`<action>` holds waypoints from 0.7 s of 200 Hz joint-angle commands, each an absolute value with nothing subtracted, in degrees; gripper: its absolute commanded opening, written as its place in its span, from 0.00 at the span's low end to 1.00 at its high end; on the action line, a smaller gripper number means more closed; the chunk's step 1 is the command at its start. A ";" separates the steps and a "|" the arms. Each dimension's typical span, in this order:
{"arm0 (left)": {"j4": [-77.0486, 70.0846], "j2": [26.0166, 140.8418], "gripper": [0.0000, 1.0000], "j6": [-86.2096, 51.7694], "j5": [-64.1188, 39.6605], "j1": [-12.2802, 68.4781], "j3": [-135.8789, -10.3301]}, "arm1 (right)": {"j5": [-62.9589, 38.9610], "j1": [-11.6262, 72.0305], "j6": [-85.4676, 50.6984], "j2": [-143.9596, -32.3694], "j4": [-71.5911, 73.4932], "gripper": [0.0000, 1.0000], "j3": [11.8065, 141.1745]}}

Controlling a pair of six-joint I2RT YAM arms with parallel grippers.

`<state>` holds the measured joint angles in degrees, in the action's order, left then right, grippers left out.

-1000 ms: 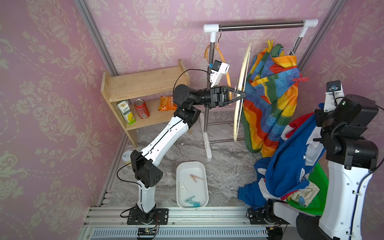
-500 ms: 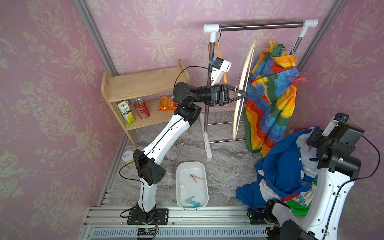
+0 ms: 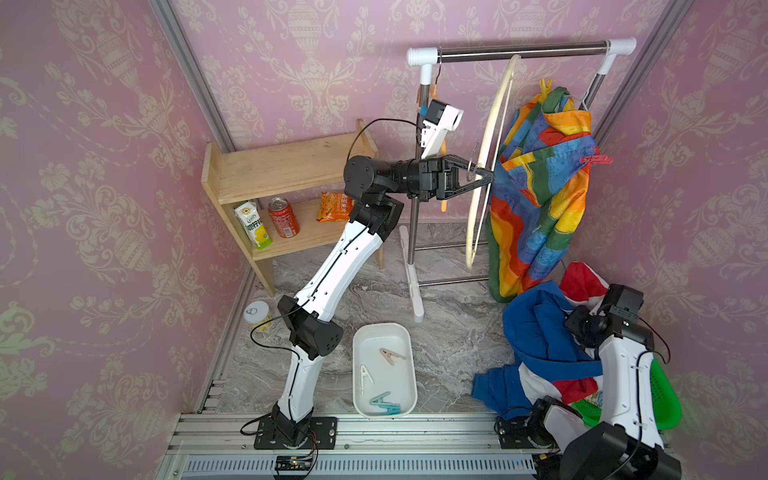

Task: Remove the clothespins securing jackets to the hanger
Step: Place the jacket in the basket.

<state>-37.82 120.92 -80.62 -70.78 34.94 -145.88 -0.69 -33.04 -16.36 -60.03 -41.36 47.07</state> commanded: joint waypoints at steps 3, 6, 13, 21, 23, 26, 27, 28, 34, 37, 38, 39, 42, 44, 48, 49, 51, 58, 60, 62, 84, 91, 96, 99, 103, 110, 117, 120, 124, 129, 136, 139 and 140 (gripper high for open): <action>-39.68 120.41 0.00 -79.18 -72.25 34.02 -147.92 | -0.65 -33.43 -22.20 -67.39 -40.04 0.01 47.44; -39.94 120.50 0.00 -79.29 -72.25 33.95 -147.88 | -0.64 -33.40 -22.91 -68.13 -39.51 0.01 47.21; -40.52 120.47 0.00 -79.82 -72.25 33.75 -147.92 | -0.22 -33.55 -24.19 -69.83 -38.55 0.01 46.86; -41.01 120.58 0.00 -80.06 -72.27 33.66 -147.92 | -0.01 -33.66 -25.09 -71.67 -37.21 0.00 46.51; -41.13 120.59 0.00 -80.07 -72.19 33.60 -147.88 | 0.13 -33.66 -25.41 -72.06 -36.94 0.00 46.43; -41.29 120.59 0.00 -80.27 -72.24 33.51 -147.91 | 0.47 -33.66 -25.81 -72.73 -36.67 0.00 46.49; -41.34 120.59 0.00 -80.25 -72.24 33.50 -147.92 | 0.50 -33.66 -25.91 -72.97 -36.61 0.00 46.45; -41.32 120.59 0.00 -80.25 -72.24 33.49 -147.92 | 0.60 -33.71 -26.01 -73.14 -36.54 0.00 46.43; -41.45 120.61 0.00 -80.26 -72.17 33.31 -147.92 | 1.00 -33.83 -26.27 -74.42 -35.98 0.00 46.49; -41.58 120.67 0.00 -80.27 -72.20 33.23 -147.90 | 1.14 -33.91 -26.32 -74.97 -35.67 0.00 46.49; -41.62 120.71 0.00 -80.30 -72.22 33.23 -147.91 | 1.18 -33.92 -26.34 -75.14 -35.54 0.00 46.49; -41.64 120.69 0.00 -80.32 -72.19 33.23 -147.91 | 1.25 -33.92 -26.36 -75.32 -35.44 0.00 46.49; -41.59 120.67 0.00 -80.35 -72.16 33.14 -147.88 | 1.45 -34.02 -26.44 -75.87 -35.18 0.00 46.54; -41.67 120.67 0.00 -80.34 -72.18 33.09 -147.91 | 1.70 -34.06 -26.58 -76.16 -35.05 0.00 46.57; -41.81 120.69 0.00 -80.33 -72.16 32.98 -147.92 | 2.21 -34.17 -26.70 -76.92 -35.01 0.00 46.71; -41.82 120.73 0.00 -80.33 -72.20 32.97 -147.92 | 2.38 -34.22 -26.71 -77.09 -34.95 0.00 46.78; -41.88 120.71 0.00 -80.40 -72.17 32.90 -147.92 | 2.64 -34.26 -26.61 -77.41 -34.91 0.00 46.76; -42.08 120.70 0.00 -80.51 -72.16 32.72 -147.92 | 3.09 -34.66 -26.76 -78.77 -34.74 0.00 46.97; -42.20 120.72 0.00 -80.57 -72.16 32.70 -147.92 | 3.19 -34.81 -26.84 -79.17 -34.72 0.00 47.01; -42.32 120.69 0.00 -80.55 -72.18 32.63 -147.92 | 3.28 -34.98 -26.92 -79.51 -34.83 0.00 47.08; -43.54 120.82 0.00 -81.72 -72.07 32.12 -147.83 | 4.01 -36.57 -27.96 -82.49 -34.87 0.00 47.61; -44.06 120.85 0.00 -82.15 -72.08 31.95 -147.79 | 3.37 -37.05 -28.08 -82.69 -35.94 0.05 48.37; -44.43 120.85 0.00 -82.36 -72.07 31.91 -147.75 | 3.51 -37.08 -28.64 -82.52 -36.56 0.11 48.86; -44.59 120.93 0.00 -82.51 -72.03 31.88 -147.74 | 3.61 -37.09 -28.84 -82.17 -36.84 0.15 49.09; -44.83 120.91 0.00 -82.68 -71.99 31.83 -147.74 | 3.66 -37.08 -29.13 -81.48 -37.04 0.20 49.36; -45.23 121.01 0.00 -82.94 -71.92 31.82 -147.70 | 3.54 -37.09 -29.67 -79.74 -37.24 0.31 49.69; -45.52 121.05 0.00 -83.18 -71.90 31.82 -147.74 | 3.43 -37.09 -30.15 -77.70 -37.62 0.45 50.25; -45.61 120.96 0.00 -83.23 -71.89 31.82 -147.74 | 3.61 -37.09 -30.39 -76.75 -38.04 0.52 50.61; -45.84 120.98 0.00 -83.33 -71.89 31.82 -147.73 | 3.75 -37.09 -30.65 -75.57 -38.69 0.57 51.26; -46.08 121.07 0.00 -83.47 -71.94 31.74 -147.68 | 3.99 -37.09 -30.80 -74.22 -39.56 0.61 52.31; -46.58 121.13 0.00 -83.87 -71.82 31.73 -147.75 | 4.20 -37.09 -31.04 -72.60 -41.19 0.68 53.87; -46.71 121.12 0.00 -83.99 -71.81 31.71 -147.74 | 4.40 -37.09 -31.17 -72.00 -42.02 0.71 54.70; -46.82 121.11 0.00 -84.01 -71.85 31.72 -147.74 | 4.44 -37.09 -31.23 -71.82 -42.28 0.72 54.99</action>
